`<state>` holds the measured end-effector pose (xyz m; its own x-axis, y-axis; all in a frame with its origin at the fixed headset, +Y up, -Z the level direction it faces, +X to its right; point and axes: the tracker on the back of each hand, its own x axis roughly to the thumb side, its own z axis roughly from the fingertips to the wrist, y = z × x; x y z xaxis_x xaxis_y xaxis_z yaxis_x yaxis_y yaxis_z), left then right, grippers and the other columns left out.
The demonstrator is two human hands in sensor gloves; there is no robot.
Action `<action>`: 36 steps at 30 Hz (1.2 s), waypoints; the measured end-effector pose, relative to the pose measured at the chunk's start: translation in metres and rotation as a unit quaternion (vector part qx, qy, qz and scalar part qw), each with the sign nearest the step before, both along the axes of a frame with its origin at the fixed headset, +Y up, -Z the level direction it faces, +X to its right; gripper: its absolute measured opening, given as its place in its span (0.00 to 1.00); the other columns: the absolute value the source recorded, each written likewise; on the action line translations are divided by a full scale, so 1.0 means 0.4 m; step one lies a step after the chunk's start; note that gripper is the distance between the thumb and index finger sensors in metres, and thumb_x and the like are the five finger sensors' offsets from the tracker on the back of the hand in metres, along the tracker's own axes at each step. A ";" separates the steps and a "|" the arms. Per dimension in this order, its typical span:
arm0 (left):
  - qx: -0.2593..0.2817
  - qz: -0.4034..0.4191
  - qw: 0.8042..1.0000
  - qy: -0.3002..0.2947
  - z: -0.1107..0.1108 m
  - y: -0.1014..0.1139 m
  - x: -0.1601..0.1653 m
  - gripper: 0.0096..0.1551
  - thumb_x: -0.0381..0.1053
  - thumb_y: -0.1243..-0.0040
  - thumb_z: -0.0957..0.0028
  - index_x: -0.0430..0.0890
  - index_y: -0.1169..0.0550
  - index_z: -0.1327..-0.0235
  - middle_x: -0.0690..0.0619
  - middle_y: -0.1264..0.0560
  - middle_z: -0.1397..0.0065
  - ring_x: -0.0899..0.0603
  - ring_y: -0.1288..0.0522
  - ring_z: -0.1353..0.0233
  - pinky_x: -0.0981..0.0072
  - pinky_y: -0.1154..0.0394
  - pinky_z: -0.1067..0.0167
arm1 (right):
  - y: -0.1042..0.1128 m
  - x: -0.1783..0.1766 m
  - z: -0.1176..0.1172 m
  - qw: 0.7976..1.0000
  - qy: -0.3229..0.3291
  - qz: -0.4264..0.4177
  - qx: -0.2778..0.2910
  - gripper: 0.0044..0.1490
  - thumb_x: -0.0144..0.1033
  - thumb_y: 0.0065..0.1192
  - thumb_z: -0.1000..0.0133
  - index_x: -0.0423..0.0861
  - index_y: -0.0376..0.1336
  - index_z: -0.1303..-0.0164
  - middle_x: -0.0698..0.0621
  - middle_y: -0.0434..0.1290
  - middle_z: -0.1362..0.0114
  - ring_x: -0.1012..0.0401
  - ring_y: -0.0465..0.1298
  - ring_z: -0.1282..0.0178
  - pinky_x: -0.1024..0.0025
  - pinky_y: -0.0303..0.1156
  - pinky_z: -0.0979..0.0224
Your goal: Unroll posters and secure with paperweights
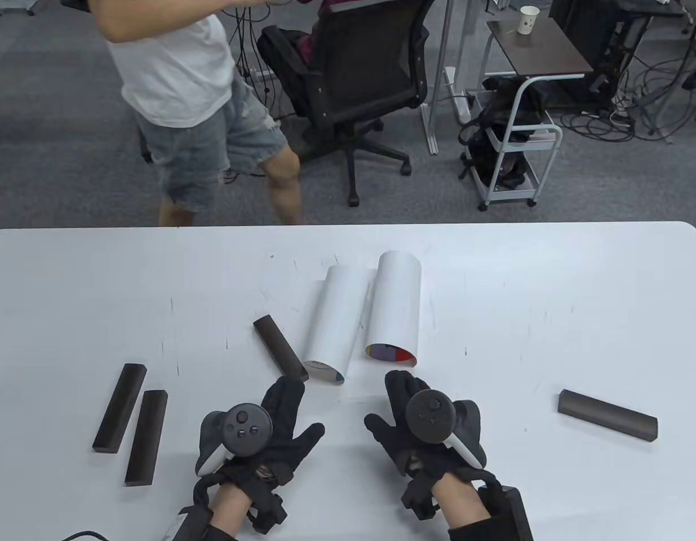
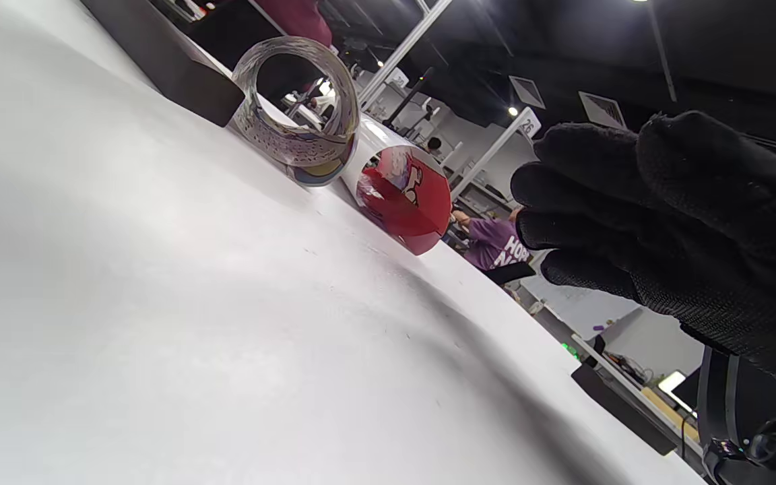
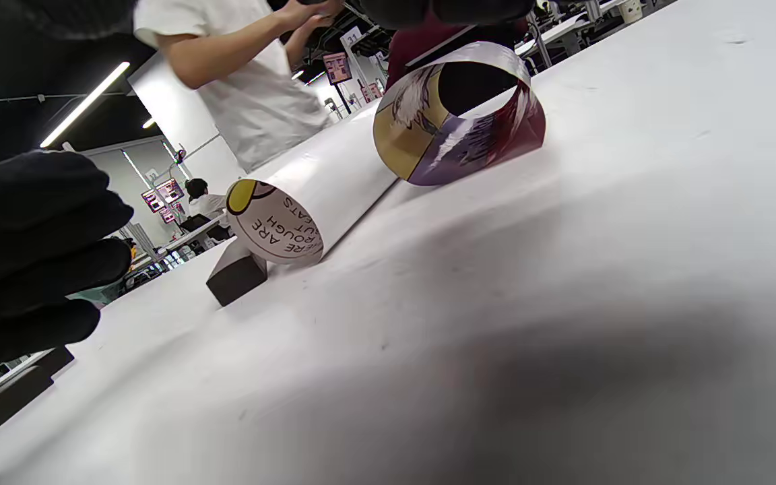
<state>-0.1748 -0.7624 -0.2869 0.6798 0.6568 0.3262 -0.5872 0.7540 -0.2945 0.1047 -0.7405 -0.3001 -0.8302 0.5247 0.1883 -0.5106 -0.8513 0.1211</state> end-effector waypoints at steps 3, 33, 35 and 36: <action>0.000 -0.002 1.000 -0.002 0.000 0.000 0.001 0.56 0.78 0.64 0.47 0.43 0.59 0.23 0.38 0.63 0.18 0.24 0.61 0.18 0.27 0.53 0.29 | -0.001 0.000 0.000 1.000 0.000 0.001 -0.002 0.54 0.71 0.48 0.51 0.49 0.39 0.25 0.42 0.44 0.16 0.40 0.49 0.19 0.38 0.50 0.21; -0.011 -0.008 1.000 -0.009 0.001 -0.013 0.009 0.55 0.78 0.64 0.47 0.43 0.59 0.23 0.38 0.63 0.18 0.25 0.61 0.18 0.27 0.53 0.29 | 0.068 -0.059 -0.409 0.946 -0.269 0.095 -0.151 0.60 0.71 0.53 0.50 0.41 0.38 0.26 0.37 0.45 0.18 0.38 0.56 0.24 0.42 0.58 0.25; -0.009 -0.007 1.000 -0.009 0.000 -0.013 0.008 0.55 0.78 0.64 0.47 0.43 0.59 0.22 0.37 0.63 0.18 0.25 0.61 0.18 0.27 0.53 0.29 | 0.043 -0.068 -0.427 0.941 -0.277 0.112 -0.161 0.61 0.72 0.53 0.50 0.40 0.37 0.26 0.36 0.44 0.18 0.37 0.56 0.24 0.41 0.58 0.25; -0.010 -0.007 1.000 -0.009 0.000 -0.014 0.008 0.55 0.78 0.64 0.47 0.43 0.59 0.22 0.38 0.63 0.18 0.25 0.61 0.18 0.27 0.53 0.29 | 0.030 -0.071 -0.432 0.938 -0.278 0.117 -0.172 0.63 0.72 0.53 0.50 0.39 0.36 0.26 0.36 0.43 0.19 0.37 0.55 0.24 0.41 0.58 0.25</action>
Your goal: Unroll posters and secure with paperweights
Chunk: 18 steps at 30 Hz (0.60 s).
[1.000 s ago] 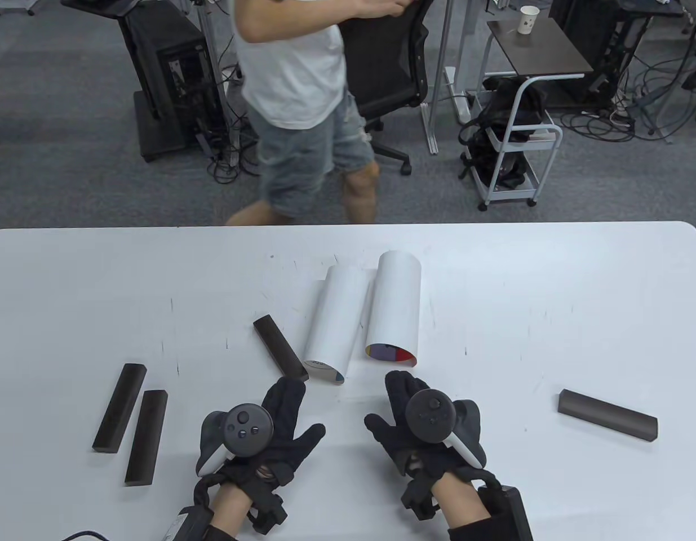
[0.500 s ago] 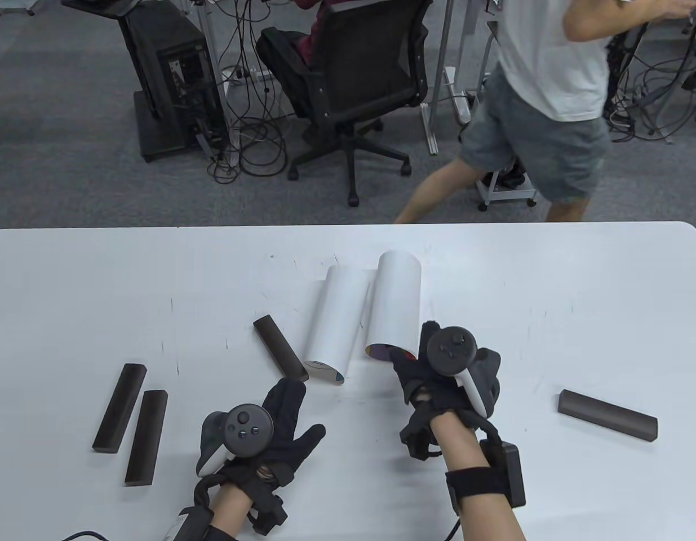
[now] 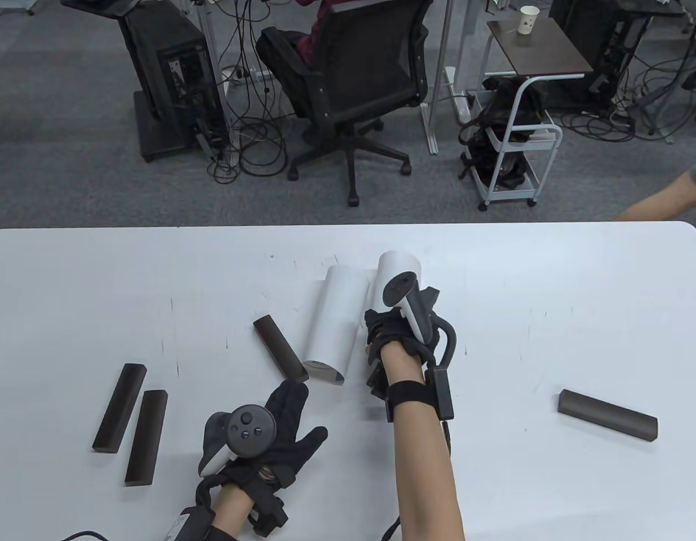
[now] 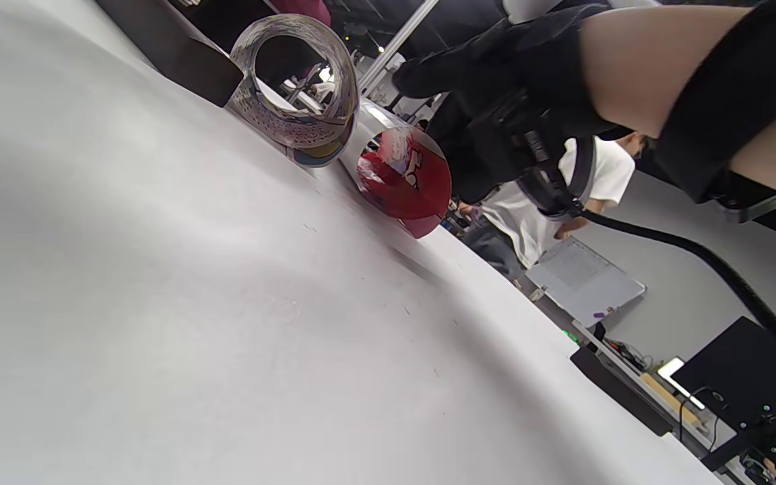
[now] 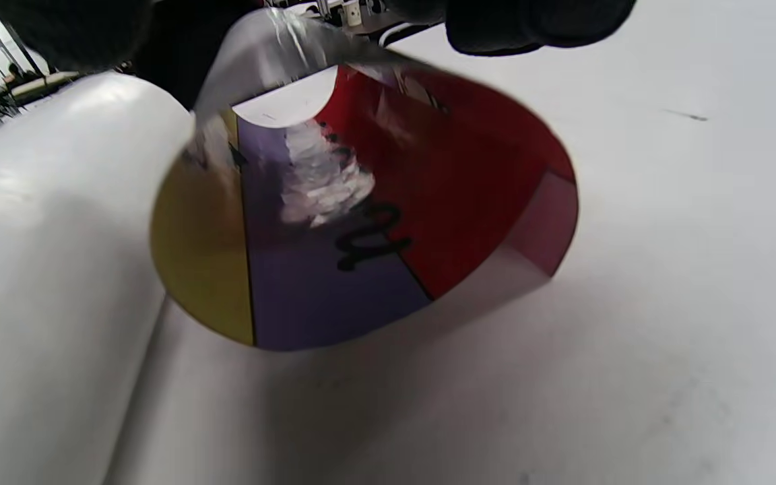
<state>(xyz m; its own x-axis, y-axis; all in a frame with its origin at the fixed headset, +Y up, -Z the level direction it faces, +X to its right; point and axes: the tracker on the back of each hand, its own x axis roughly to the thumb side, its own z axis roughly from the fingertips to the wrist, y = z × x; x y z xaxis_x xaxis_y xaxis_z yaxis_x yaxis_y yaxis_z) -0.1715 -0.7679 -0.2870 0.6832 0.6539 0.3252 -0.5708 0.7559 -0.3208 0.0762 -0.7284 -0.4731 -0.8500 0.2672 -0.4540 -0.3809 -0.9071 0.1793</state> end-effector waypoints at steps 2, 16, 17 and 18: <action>-0.001 -0.002 1.000 -0.001 -0.001 -0.003 0.000 0.55 0.78 0.64 0.47 0.43 0.59 0.22 0.37 0.63 0.18 0.25 0.60 0.18 0.27 0.53 0.29 | -0.023 -0.007 -0.007 1.000 0.000 -0.002 -0.017 0.64 0.72 0.54 0.51 0.38 0.34 0.27 0.35 0.42 0.19 0.36 0.56 0.24 0.41 0.60 0.26; -0.002 -0.002 1.000 0.000 -0.003 -0.004 -0.001 0.55 0.78 0.64 0.47 0.43 0.59 0.22 0.37 0.62 0.18 0.25 0.60 0.18 0.27 0.53 0.29 | -0.054 0.094 0.050 0.982 -0.108 -0.128 0.084 0.50 0.43 0.69 0.53 0.38 0.45 0.30 0.40 0.66 0.32 0.53 0.81 0.49 0.61 0.81 0.50; -0.001 -0.002 1.000 -0.001 -0.003 -0.004 -0.002 0.55 0.78 0.64 0.48 0.43 0.59 0.22 0.37 0.63 0.18 0.25 0.60 0.18 0.27 0.53 0.29 | -0.048 0.111 0.062 0.980 -0.109 -0.138 0.088 0.50 0.42 0.69 0.53 0.38 0.46 0.30 0.41 0.67 0.32 0.53 0.81 0.49 0.61 0.81 0.50; 0.000 -0.002 1.000 -0.001 -0.003 -0.003 -0.002 0.55 0.78 0.64 0.47 0.43 0.59 0.22 0.37 0.63 0.18 0.25 0.60 0.18 0.27 0.53 0.29 | -0.040 0.125 0.072 0.979 -0.107 -0.146 0.094 0.50 0.42 0.69 0.53 0.38 0.46 0.30 0.41 0.67 0.32 0.53 0.81 0.49 0.61 0.81 0.50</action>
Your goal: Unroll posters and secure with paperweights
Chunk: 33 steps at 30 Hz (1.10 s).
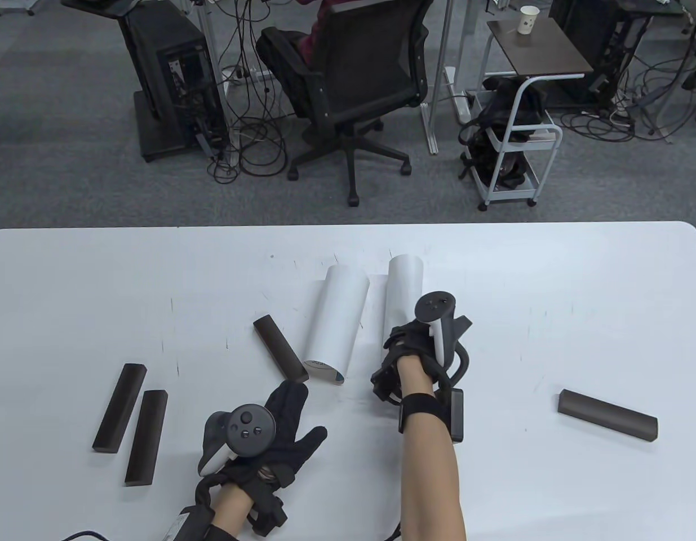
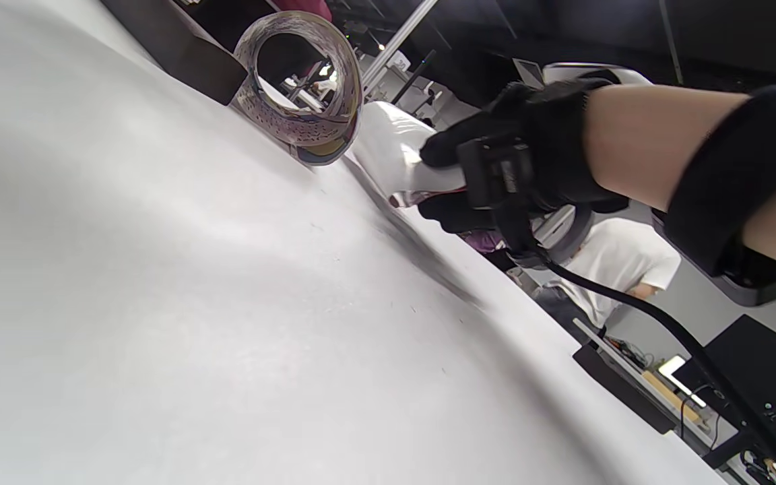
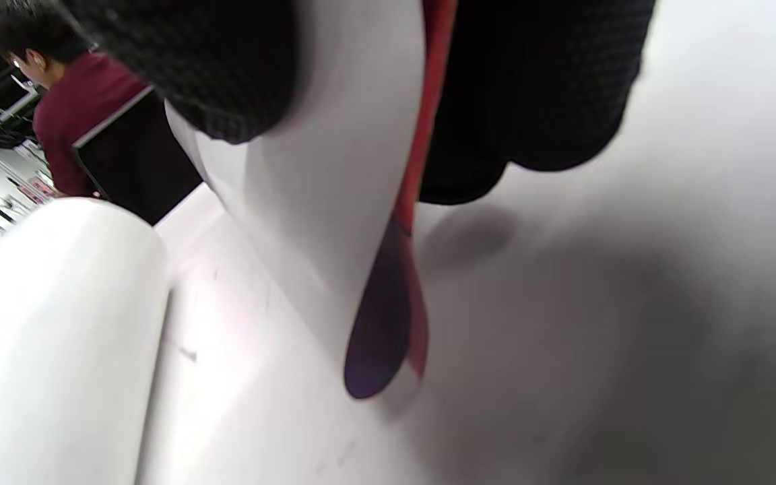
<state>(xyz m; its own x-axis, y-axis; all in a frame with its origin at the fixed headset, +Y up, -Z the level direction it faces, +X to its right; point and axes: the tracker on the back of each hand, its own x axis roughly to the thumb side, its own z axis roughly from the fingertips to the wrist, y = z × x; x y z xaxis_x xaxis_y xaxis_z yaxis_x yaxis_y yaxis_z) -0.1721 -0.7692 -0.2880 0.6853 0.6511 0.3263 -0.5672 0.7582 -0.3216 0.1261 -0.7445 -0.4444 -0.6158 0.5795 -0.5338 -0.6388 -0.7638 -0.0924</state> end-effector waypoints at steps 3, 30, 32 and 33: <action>0.005 -0.001 1.000 -0.003 0.003 0.004 0.004 0.55 0.78 0.64 0.47 0.43 0.59 0.22 0.37 0.63 0.18 0.25 0.60 0.18 0.26 0.53 0.29 | 0.041 0.043 0.043 0.999 0.022 -0.016 0.027 0.50 0.43 0.69 0.53 0.38 0.46 0.30 0.41 0.66 0.32 0.53 0.81 0.50 0.61 0.81 0.50; -0.110 -0.176 0.967 -0.148 0.021 0.012 0.282 0.48 0.67 0.61 0.43 0.43 0.60 0.23 0.38 0.65 0.18 0.26 0.63 0.18 0.33 0.55 0.27 | -0.001 0.079 0.415 0.960 0.245 0.017 -0.135 0.48 0.55 0.59 0.48 0.39 0.48 0.28 0.34 0.62 0.27 0.39 0.75 0.41 0.51 0.78 0.48; -0.108 -0.185 0.964 -0.157 0.025 0.014 0.305 0.48 0.67 0.61 0.42 0.43 0.60 0.23 0.39 0.65 0.18 0.26 0.64 0.18 0.32 0.55 0.27 | 0.012 0.075 0.416 0.959 0.251 0.042 -0.128 0.44 0.52 0.56 0.47 0.40 0.50 0.28 0.34 0.59 0.24 0.37 0.73 0.38 0.49 0.77 0.47; -0.106 -0.188 0.963 -0.159 0.026 0.015 0.311 0.48 0.67 0.61 0.42 0.43 0.61 0.23 0.39 0.66 0.18 0.26 0.64 0.18 0.32 0.55 0.27 | 0.017 0.075 0.417 0.960 0.248 0.053 -0.121 0.41 0.48 0.55 0.46 0.40 0.52 0.28 0.34 0.57 0.23 0.36 0.71 0.35 0.48 0.76 0.45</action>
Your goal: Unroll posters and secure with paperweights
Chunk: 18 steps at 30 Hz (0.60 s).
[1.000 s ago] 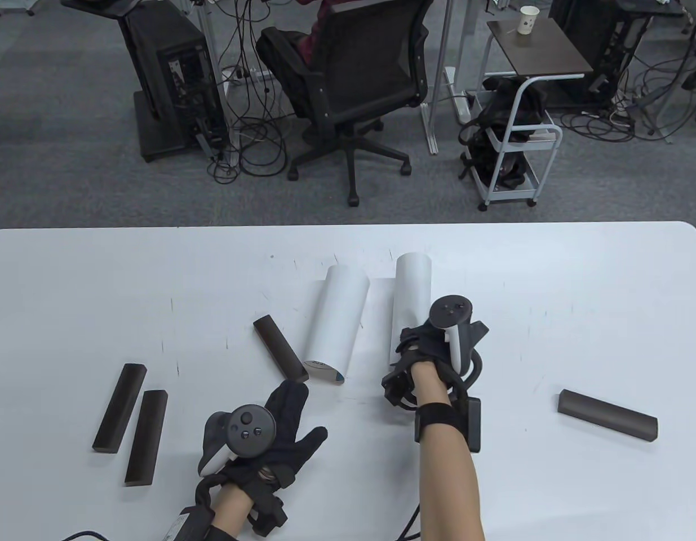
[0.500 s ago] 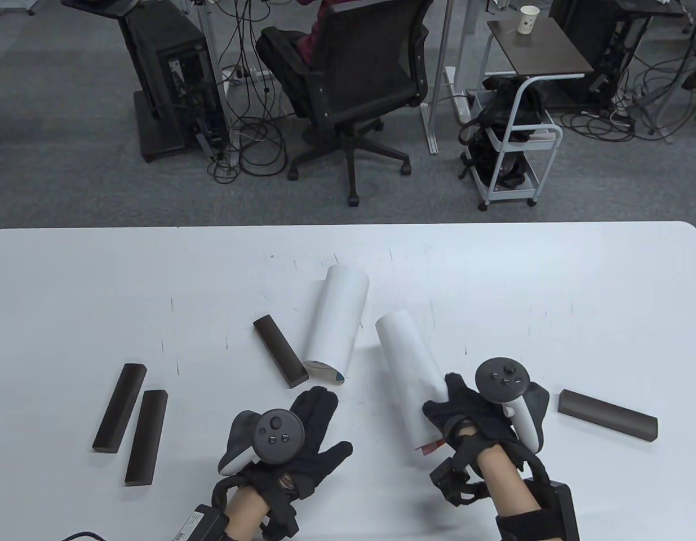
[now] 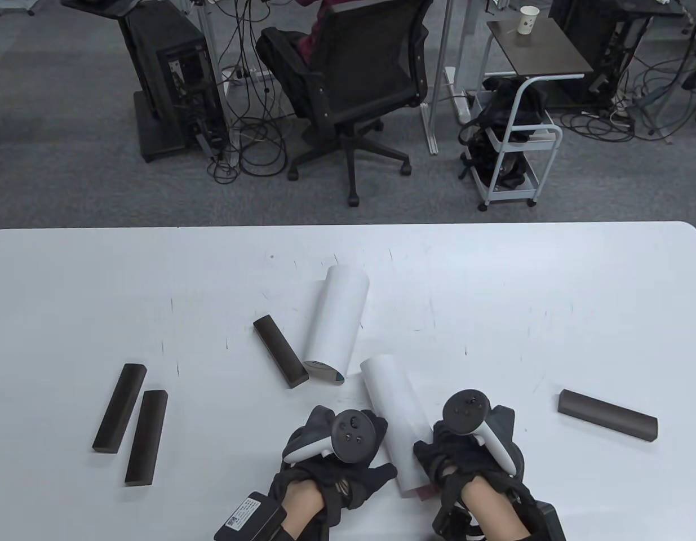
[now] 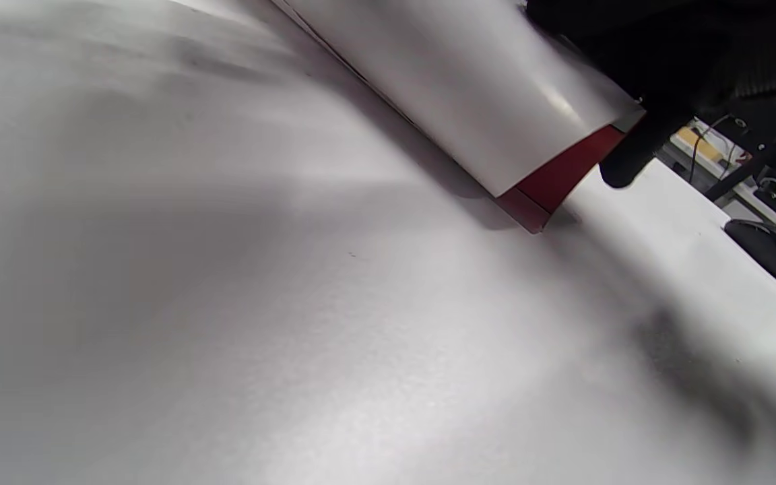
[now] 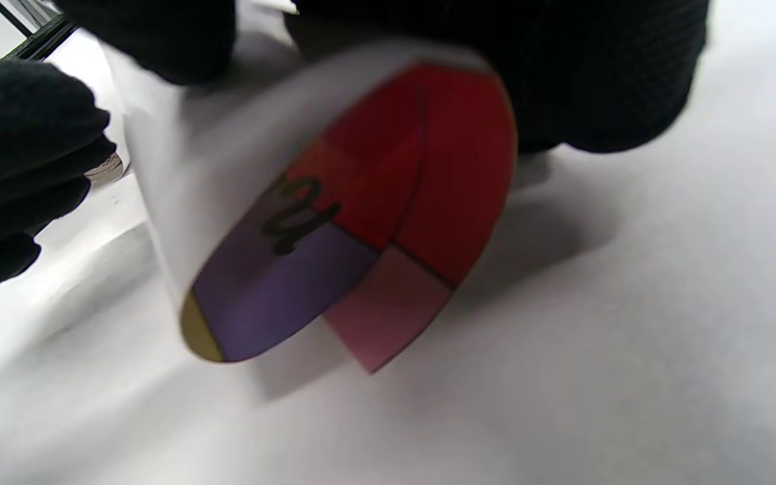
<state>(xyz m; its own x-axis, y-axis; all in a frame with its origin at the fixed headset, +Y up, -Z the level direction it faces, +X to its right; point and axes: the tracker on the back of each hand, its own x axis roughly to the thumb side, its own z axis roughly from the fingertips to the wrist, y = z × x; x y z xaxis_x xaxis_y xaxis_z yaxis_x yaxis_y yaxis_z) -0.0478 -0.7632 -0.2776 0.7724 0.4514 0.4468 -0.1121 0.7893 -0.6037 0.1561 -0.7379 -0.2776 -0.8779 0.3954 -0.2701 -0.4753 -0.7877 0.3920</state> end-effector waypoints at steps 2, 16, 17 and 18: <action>0.006 -0.002 1.000 0.000 0.001 0.001 0.011 0.47 0.66 0.61 0.42 0.45 0.61 0.22 0.41 0.66 0.17 0.26 0.65 0.18 0.30 0.56 0.27 | 0.012 -0.001 0.000 1.000 0.001 0.015 0.024 0.37 0.44 0.55 0.46 0.41 0.54 0.29 0.35 0.55 0.21 0.34 0.68 0.32 0.46 0.76 0.44; 0.057 -0.074 0.996 -0.011 -0.022 -0.030 0.053 0.42 0.65 0.58 0.42 0.55 0.58 0.22 0.53 0.62 0.14 0.29 0.67 0.17 0.30 0.57 0.27 | -0.046 -0.006 -0.040 0.999 -0.005 0.013 0.034 0.52 0.58 0.62 0.52 0.38 0.49 0.29 0.37 0.67 0.32 0.47 0.78 0.51 0.61 0.78 0.55; 0.064 -0.087 0.994 -0.014 -0.019 -0.035 0.053 0.42 0.66 0.58 0.42 0.54 0.56 0.21 0.53 0.60 0.14 0.29 0.65 0.17 0.30 0.57 0.27 | -0.045 -0.005 -0.040 0.999 -0.006 0.018 0.042 0.51 0.59 0.61 0.52 0.37 0.50 0.29 0.37 0.68 0.34 0.47 0.79 0.53 0.62 0.78 0.56; 0.072 -0.105 0.992 -0.020 -0.017 -0.041 0.054 0.42 0.68 0.59 0.43 0.55 0.55 0.21 0.53 0.59 0.13 0.29 0.64 0.17 0.30 0.56 0.27 | -0.045 -0.004 -0.041 0.999 -0.008 0.023 0.049 0.51 0.60 0.60 0.51 0.37 0.51 0.30 0.37 0.69 0.35 0.48 0.80 0.54 0.63 0.79 0.57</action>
